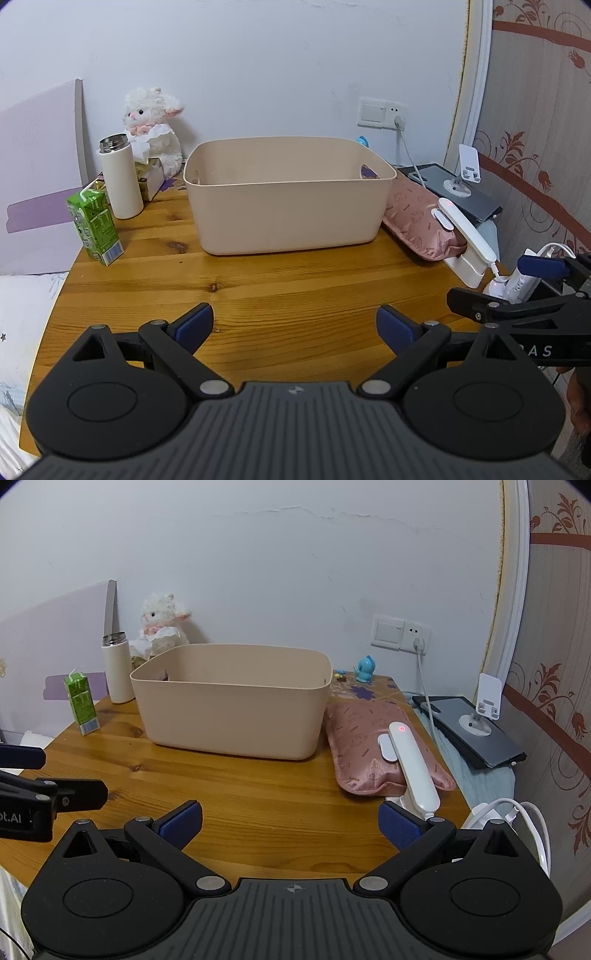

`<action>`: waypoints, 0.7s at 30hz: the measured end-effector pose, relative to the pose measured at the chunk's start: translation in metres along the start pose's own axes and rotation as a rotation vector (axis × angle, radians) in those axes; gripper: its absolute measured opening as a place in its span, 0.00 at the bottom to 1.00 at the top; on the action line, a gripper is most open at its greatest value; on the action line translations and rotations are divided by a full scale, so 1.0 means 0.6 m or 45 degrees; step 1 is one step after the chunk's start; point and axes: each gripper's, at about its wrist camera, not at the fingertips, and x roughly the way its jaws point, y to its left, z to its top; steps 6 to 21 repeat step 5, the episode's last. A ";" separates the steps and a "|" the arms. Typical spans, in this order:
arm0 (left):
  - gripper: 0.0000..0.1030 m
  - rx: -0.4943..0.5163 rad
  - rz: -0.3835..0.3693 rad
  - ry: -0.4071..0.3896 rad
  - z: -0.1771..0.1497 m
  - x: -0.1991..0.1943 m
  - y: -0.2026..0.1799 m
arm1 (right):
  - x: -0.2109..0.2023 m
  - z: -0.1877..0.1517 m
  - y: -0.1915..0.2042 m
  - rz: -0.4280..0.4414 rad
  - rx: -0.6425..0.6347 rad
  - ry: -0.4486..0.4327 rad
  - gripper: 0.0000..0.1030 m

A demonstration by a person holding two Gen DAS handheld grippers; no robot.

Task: Organize objects

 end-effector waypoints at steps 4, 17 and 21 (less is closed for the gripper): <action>0.93 0.033 0.027 -0.013 -0.001 0.004 -0.005 | 0.007 0.001 -0.002 0.005 0.004 0.004 1.00; 0.93 0.038 0.027 -0.010 -0.001 0.006 -0.004 | 0.010 0.001 -0.001 0.007 0.003 0.008 1.00; 0.93 0.038 0.027 -0.010 -0.001 0.006 -0.004 | 0.010 0.001 -0.001 0.007 0.003 0.008 1.00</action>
